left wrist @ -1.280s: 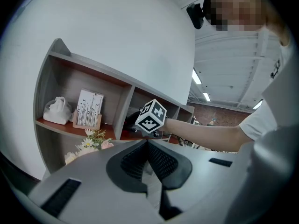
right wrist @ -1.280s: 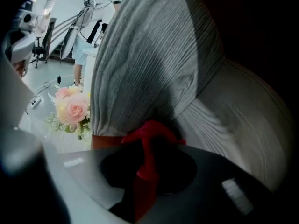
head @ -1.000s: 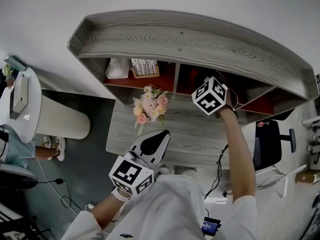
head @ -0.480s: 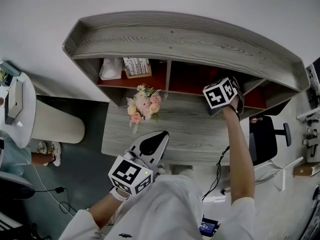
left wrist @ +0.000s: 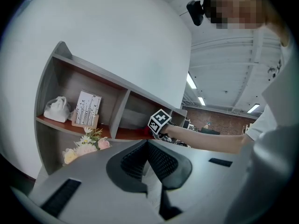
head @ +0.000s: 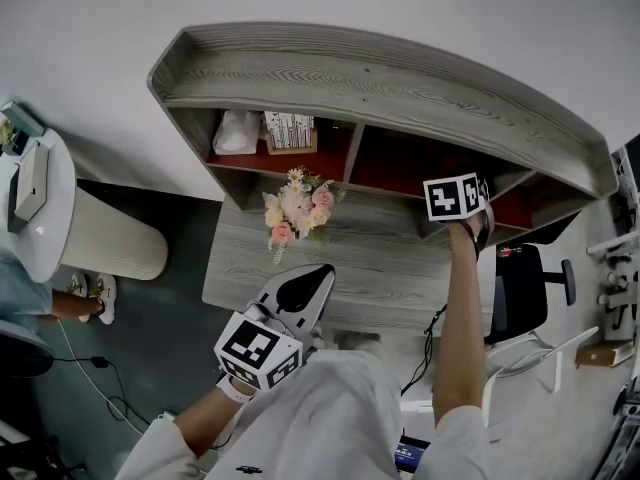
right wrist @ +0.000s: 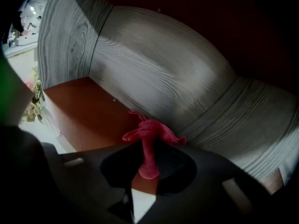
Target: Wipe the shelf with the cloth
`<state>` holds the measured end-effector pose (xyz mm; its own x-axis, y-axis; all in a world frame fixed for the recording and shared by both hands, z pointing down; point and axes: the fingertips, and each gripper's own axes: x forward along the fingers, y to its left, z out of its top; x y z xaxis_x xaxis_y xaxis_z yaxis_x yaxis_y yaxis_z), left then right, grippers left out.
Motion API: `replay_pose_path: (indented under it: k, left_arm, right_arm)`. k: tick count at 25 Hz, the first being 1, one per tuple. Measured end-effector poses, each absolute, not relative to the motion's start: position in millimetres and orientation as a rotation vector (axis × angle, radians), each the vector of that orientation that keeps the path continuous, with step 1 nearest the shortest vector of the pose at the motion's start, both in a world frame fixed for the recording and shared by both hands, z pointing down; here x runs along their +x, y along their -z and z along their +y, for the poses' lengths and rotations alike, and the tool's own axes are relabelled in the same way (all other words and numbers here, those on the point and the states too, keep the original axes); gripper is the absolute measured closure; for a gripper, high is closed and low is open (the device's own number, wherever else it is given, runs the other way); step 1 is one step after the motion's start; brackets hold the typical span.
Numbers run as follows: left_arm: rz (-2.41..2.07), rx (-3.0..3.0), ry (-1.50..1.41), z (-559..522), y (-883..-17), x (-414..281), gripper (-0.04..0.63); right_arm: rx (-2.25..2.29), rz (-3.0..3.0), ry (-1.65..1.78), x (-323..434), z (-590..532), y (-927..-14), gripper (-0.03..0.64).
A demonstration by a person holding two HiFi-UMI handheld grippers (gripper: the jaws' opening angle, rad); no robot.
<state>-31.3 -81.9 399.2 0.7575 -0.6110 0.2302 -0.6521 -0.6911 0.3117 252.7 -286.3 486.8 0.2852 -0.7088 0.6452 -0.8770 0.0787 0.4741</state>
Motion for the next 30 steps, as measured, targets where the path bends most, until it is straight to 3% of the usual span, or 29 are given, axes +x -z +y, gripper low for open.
replay_pose_path:
  k: [16,30]
  left_arm:
    - [-0.981,2.558,-0.141,-85.1,-406.2,-45.9,0.589]
    - [-1.011,2.553,-0.123,-84.6,-402.7,-52.3,0.589]
  right_arm:
    - [1.550,-1.410,-0.054,233.7,-248.2,-497.5,0.535]
    - [1.322,-1.856,0.009,88.6,-262.9,-490.1,0.535]
